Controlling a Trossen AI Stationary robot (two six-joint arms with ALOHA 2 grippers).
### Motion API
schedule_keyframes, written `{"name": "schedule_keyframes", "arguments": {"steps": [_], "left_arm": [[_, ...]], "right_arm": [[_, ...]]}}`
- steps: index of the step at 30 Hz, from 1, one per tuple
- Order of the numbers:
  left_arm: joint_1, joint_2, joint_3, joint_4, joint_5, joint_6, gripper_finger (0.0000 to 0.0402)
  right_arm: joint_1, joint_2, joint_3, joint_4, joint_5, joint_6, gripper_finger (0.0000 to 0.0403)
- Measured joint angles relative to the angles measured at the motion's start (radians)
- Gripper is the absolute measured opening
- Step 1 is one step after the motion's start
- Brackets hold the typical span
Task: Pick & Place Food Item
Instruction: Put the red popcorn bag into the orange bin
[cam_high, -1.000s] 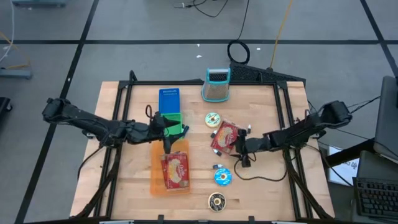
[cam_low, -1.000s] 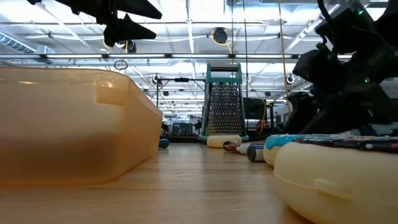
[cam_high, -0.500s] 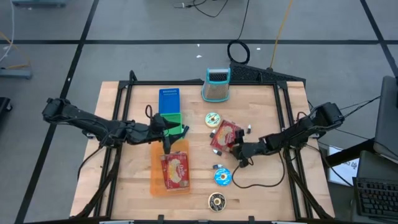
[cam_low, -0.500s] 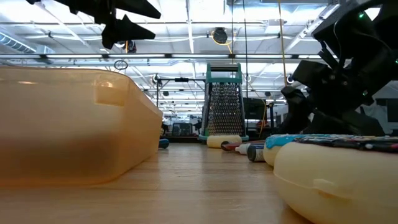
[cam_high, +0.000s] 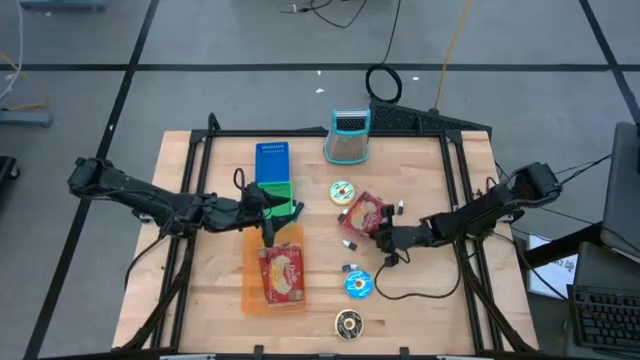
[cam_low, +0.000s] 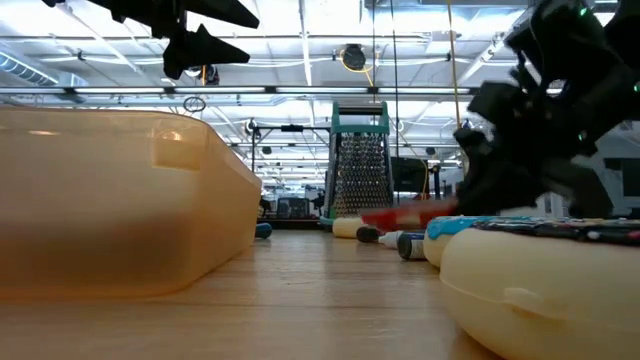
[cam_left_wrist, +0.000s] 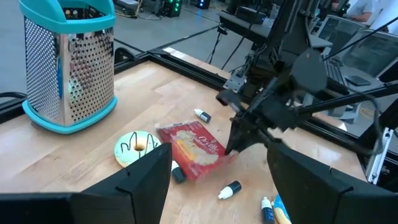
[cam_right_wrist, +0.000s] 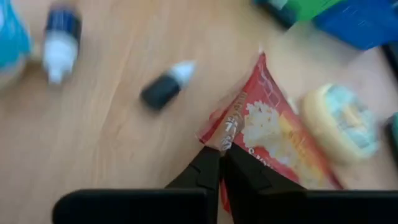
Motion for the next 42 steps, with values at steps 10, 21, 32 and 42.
{"name": "schedule_keyframes", "arguments": {"steps": [10,21,32,42], "left_arm": [[0.0,0.0,0.0,0.018,0.0,0.008,0.0267],[0.006,0.184,0.0,0.404,0.119,0.272,0.0267],[0.031,0.407,0.032,0.818,0.298,0.347,0.0266],[0.031,0.546,0.309,0.564,0.376,0.43,0.0266]], "right_arm": [[0.0,-0.324,0.0,-0.009,-0.14,0.06,0.0002],[0.0,-0.469,0.0,0.188,-0.412,0.107,0.0001],[0.0,-0.458,0.001,0.342,-0.52,0.135,0.0],[0.0,-0.443,0.001,0.342,-0.518,0.135,0.0]]}}
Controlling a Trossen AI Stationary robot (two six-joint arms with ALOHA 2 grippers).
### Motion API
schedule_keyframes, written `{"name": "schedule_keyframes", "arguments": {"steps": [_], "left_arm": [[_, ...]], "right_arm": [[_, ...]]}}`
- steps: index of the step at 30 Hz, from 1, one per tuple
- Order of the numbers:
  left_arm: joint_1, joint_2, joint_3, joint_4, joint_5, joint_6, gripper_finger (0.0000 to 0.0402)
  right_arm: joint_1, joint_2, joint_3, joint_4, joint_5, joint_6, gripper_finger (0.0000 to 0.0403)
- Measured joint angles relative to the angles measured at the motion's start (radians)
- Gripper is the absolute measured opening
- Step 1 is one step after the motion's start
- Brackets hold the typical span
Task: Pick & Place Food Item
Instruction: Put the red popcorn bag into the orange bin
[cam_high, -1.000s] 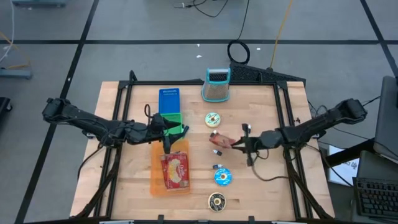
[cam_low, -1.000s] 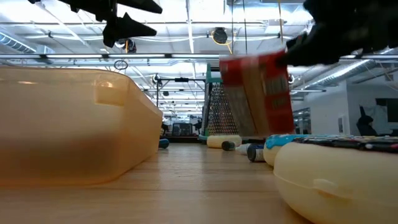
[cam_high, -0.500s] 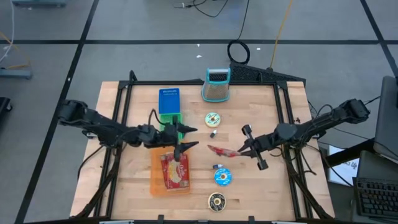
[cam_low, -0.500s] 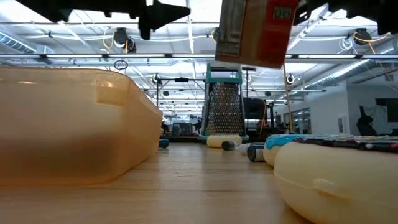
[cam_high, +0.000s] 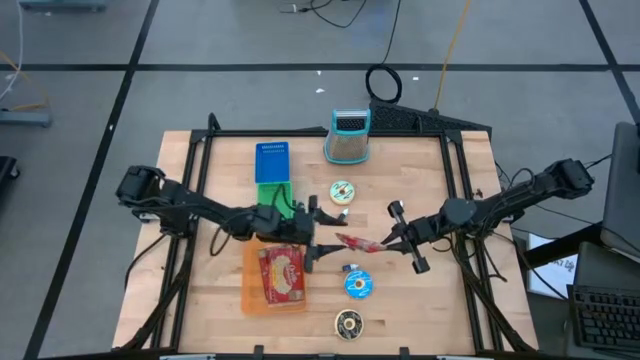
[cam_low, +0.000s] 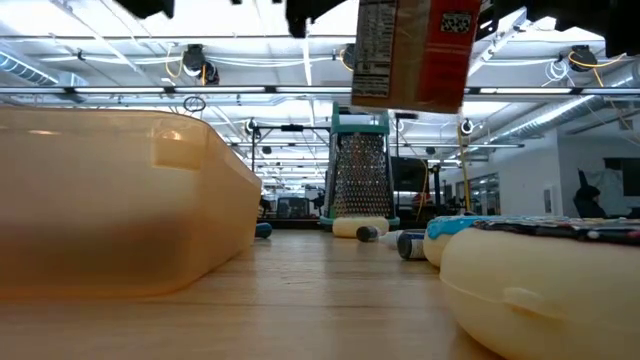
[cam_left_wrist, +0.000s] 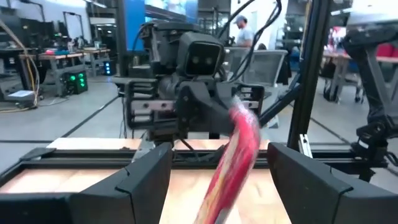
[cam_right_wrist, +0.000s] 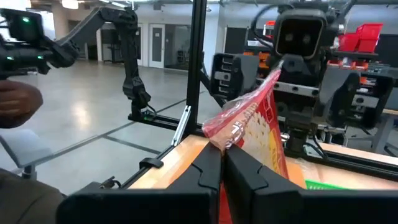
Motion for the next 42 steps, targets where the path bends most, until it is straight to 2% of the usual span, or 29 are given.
{"name": "schedule_keyframes", "arguments": {"steps": [7,14,18,26,30,34,39,42], "left_arm": [[0.003,0.022,0.126,-0.173,0.002,0.024,0.0266],[0.009,0.022,0.138,-0.212,0.003,0.005,0.0254],[0.009,0.022,0.138,-0.214,0.034,0.018,0.0197],[0.012,0.019,0.138,-0.214,0.094,0.032,0.0021],[0.008,-0.01,0.137,-0.228,0.096,0.036,0.0011],[-0.023,-0.086,0.137,-0.309,0.045,0.078,0.0005],[-0.099,-0.174,0.13,-0.485,-0.137,0.082,0.0003],[-0.162,-0.214,0.112,-0.513,-0.248,0.079,0.0004]], "right_arm": [[0.0,0.0,0.0,0.002,0.0,0.0,0.0],[0.0,0.0,0.0,0.002,-0.001,-0.001,0.0],[0.0,0.0,0.0,0.003,-0.002,0.0,0.0],[0.0,0.0,0.0,0.004,0.003,-0.002,0.0001],[0.0,0.0,0.002,0.001,0.035,0.024,0.0017],[0.0,-0.014,0.001,-0.036,0.057,0.03,0.0038],[0.0,-0.043,0.001,-0.059,0.057,0.044,0.0063],[0.0,-0.058,0.001,-0.076,0.057,0.032,0.0073]]}}
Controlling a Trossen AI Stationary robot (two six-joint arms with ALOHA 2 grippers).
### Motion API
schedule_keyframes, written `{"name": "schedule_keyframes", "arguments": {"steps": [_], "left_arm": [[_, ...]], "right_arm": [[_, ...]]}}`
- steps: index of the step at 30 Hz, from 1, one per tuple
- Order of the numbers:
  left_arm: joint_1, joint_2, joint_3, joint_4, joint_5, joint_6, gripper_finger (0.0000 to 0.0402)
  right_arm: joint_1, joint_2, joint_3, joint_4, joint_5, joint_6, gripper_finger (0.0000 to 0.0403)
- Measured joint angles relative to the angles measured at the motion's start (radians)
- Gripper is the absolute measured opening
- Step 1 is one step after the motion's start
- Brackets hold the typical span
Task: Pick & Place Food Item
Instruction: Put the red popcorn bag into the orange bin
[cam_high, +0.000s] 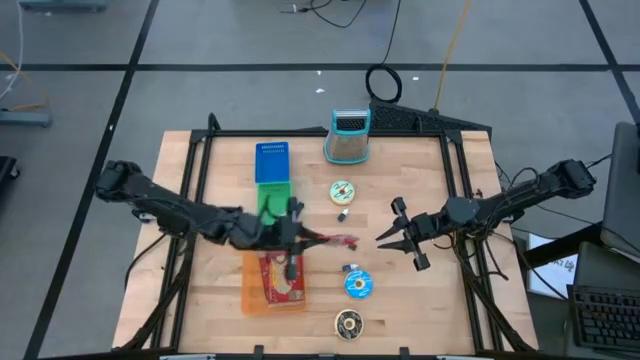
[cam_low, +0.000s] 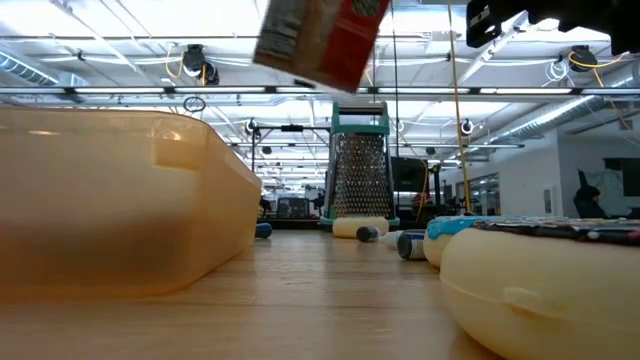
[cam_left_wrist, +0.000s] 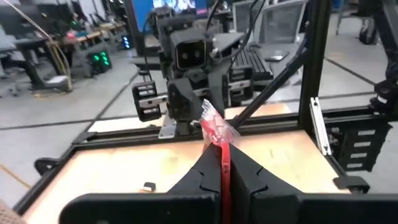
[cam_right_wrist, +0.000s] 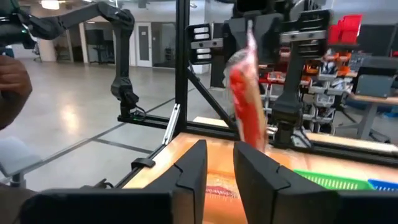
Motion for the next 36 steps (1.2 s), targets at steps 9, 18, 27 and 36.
{"name": "schedule_keyframes", "arguments": {"steps": [9,18,27,36], "left_arm": [[-0.189,-0.04,-0.155,0.06,-0.351,-0.103,0.0003],[-0.325,-0.039,-0.278,0.184,-0.578,-0.113,0.0002],[-0.419,-0.051,-0.317,0.181,-0.747,-0.136,0.0002],[-0.45,-0.256,-0.318,0.031,-0.791,-0.086,0.0002]], "right_arm": [[-0.02,-0.008,0.0,-0.015,0.051,-0.014,0.0077],[-0.047,-0.008,0.0,-0.015,0.05,-0.014,0.0075],[-0.047,-0.008,0.0,-0.015,0.051,-0.023,0.0075],[-0.047,-0.008,0.0,-0.016,0.051,-0.033,0.0075]]}}
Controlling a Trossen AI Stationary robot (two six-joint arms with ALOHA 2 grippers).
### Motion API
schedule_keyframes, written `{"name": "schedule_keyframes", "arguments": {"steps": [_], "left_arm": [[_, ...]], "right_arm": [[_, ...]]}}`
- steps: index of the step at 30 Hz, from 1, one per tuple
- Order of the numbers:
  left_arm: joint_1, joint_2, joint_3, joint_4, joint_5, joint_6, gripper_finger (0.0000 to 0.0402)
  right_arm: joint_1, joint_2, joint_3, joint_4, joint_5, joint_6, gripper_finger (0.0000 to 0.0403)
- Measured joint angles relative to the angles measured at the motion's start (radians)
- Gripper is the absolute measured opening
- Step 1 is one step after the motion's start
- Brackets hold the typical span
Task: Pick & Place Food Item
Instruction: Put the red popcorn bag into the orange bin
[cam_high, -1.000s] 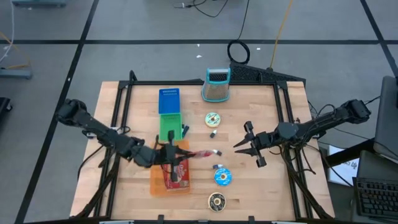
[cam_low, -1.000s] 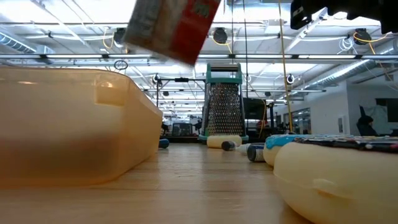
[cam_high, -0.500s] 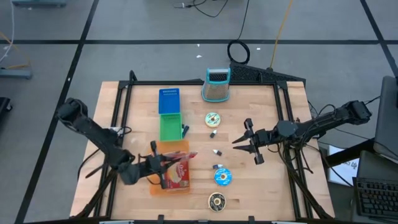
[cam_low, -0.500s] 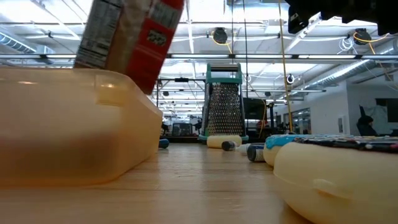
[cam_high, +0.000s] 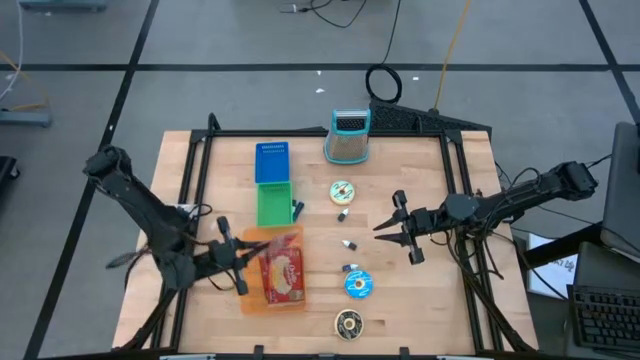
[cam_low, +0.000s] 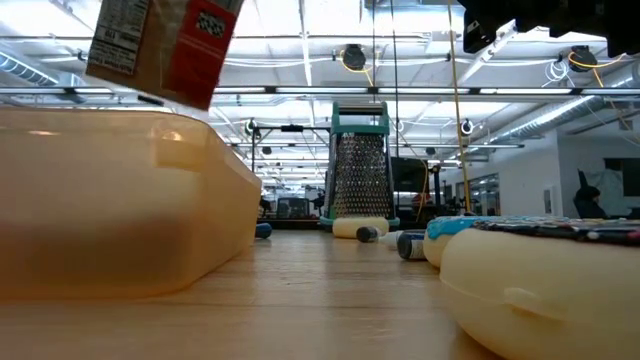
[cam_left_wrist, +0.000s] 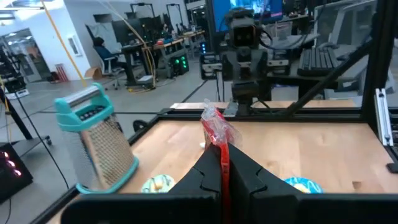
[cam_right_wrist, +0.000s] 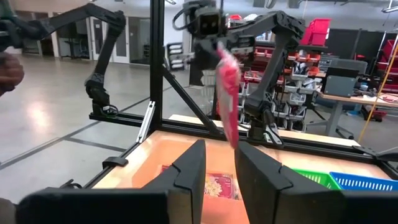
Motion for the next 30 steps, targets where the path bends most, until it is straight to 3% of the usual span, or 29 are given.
{"name": "schedule_keyframes", "arguments": {"steps": [7,10,13,17,24,30], "left_arm": [[0.063,-0.223,-0.101,-0.062,0.031,0.001,0.0001],[0.117,-0.316,-0.193,0.018,0.134,0.002,0.0001],[0.182,-0.35,-0.308,0.207,0.303,0.008,0.0001],[0.229,-0.311,-0.431,0.447,0.462,0.002,0.0001],[0.223,-0.149,-0.484,0.528,0.465,-0.108,0.0001],[0.23,-0.002,-0.484,0.583,0.448,-0.097,0.0001]], "right_arm": [[0.0,0.0,0.0,-0.012,0.0,0.0,0.0075],[0.0,0.0,0.0,-0.017,0.0,0.0,0.0075],[0.0,0.0,0.0,-0.018,0.0,0.0,0.0075],[0.0,0.0,0.0,-0.018,0.0,0.0,0.0075],[0.0,0.0,0.0,-0.023,0.0,-0.008,0.0075],[-0.02,0.0,0.0,-0.022,0.0,-0.033,0.0075]]}}
